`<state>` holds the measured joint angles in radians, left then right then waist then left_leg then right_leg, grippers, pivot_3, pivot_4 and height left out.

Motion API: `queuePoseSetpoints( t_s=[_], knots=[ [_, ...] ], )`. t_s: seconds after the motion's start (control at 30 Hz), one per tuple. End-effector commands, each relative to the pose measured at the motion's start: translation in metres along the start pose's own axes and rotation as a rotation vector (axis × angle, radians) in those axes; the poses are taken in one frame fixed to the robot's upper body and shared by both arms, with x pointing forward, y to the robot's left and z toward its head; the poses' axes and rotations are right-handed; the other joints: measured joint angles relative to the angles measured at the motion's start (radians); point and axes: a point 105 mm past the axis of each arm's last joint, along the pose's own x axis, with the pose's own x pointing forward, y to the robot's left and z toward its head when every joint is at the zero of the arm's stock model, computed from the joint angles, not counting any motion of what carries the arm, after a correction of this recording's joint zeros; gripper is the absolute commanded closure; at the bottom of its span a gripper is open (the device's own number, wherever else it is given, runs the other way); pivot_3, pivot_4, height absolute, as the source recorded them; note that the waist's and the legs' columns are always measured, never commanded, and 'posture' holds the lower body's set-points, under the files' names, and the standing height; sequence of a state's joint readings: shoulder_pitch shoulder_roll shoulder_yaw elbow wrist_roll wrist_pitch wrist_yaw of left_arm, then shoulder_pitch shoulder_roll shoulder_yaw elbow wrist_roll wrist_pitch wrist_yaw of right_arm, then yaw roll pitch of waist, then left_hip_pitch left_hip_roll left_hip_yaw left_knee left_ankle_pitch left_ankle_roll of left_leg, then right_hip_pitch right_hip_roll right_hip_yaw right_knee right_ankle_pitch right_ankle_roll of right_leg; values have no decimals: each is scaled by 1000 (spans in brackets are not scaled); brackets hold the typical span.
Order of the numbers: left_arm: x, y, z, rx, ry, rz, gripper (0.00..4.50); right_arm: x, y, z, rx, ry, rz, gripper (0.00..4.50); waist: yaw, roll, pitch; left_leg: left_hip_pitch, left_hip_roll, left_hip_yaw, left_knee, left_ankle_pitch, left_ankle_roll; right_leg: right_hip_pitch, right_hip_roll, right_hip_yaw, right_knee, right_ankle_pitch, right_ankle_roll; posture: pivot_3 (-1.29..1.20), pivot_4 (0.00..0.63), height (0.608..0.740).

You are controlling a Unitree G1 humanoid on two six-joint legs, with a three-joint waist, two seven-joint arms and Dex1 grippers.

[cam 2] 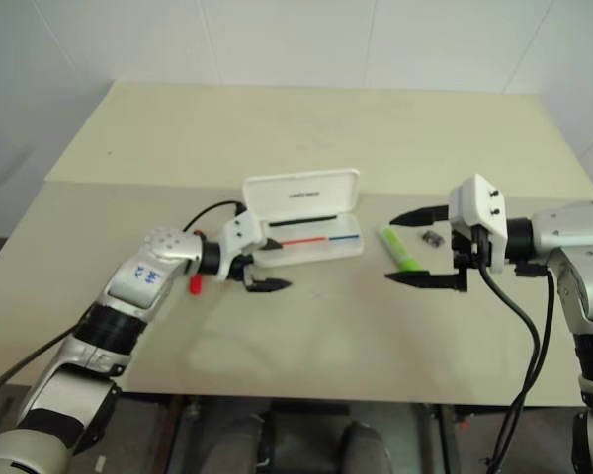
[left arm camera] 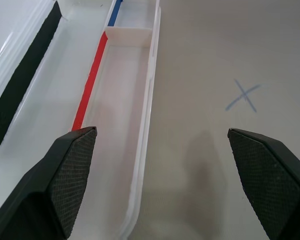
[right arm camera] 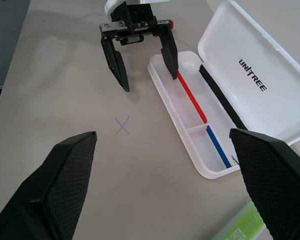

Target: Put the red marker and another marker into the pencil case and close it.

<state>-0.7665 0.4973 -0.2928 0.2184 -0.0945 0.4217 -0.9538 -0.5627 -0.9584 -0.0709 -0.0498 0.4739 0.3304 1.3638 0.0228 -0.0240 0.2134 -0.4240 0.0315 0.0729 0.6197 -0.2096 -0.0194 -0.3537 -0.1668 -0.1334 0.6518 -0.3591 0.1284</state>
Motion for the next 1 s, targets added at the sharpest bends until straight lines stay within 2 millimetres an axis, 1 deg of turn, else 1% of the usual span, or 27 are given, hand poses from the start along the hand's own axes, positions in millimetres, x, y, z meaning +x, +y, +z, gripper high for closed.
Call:
queuePoseSetpoints(
  t_s=[0.03, 0.13, 0.37, 0.4, 0.43, 0.53, 0.8, 0.83, 0.93, 1.0],
  knots=[
    [0, 3, 14, 49, -31, 6, 8, -4, -3, 9, -35, 3, -34, 0, 1, 0, 0, 0, 0, 0, 0, 0, 0, 0, 0, 0, 0, 0, 0, 0, 150, 740],
    [2, 2, 15, 50, -36, 0, 8, -4, -7, 8, -25, 17, -62, 0, 1, 0, 0, 0, 0, 0, 0, 0, 0, 0, 0, 0, 0, 0, 0, 0, 150, 740],
    [4, -1, 13, 40, -35, -14, 8, -3, -8, 10, -31, 17, -60, 0, 0, 0, 0, 0, 0, 0, 0, 0, 0, 0, 0, 0, 0, 0, 0, 0, 150, 740],
    [6, -2, 11, 38, -30, -18, 392, -3, -8, 11, -31, 17, -60, 0, 0, 0, 0, 0, 0, 0, 0, 0, 0, 0, 0, 0, 0, 0, 0, 0, 150, 740],
    [7, -2, 9, 43, -19, -15, 605, -3, -8, 11, -33, 16, -61, 0, 0, 0, 0, 0, 0, 0, 0, 0, 0, 0, 0, 0, 0, 0, 0, 0, 150, 740],
    [8, 1, 7, 69, 0, 2, 1501, -3, -8, 13, -35, 14, -62, 0, 1, 0, 0, 0, 0, 0, 0, 0, 0, 0, 0, 0, 0, 0, 0, 0, 150, 740],
    [5, 9, 5, 119, 33, 36, 4266, -3, -9, 14, -43, 13, -71, 0, 0, 0, 0, 0, 0, 0, 0, 0, 0, 0, 0, 0, 0, 0, 0, 0, 150, 740],
    [5, 10, 5, 125, 38, 38, 4481, -3, -8, 14, -43, 14, -72, 0, 0, 0, 0, 0, 0, 0, 0, 0, 0, 0, 0, 0, 0, 0, 0, 0, 150, 740],
    [3, 10, 6, 132, 30, 36, 4481, -4, -7, 13, -43, 19, -64, 0, 0, 0, 0, 0, 0, 0, 0, 0, 0, 0, 0, 0, 0, 0, 0, 0, 150, 740],
    [1, 8, 12, 135, -2, 24, 4481, -6, -8, 12, -43, 28, -67, 0, 0, 0, 0, 0, 0, 0, 1, 0, 0, 0, 0, 0, 0, 0, 0, 0, 150, 740]
  ],
)
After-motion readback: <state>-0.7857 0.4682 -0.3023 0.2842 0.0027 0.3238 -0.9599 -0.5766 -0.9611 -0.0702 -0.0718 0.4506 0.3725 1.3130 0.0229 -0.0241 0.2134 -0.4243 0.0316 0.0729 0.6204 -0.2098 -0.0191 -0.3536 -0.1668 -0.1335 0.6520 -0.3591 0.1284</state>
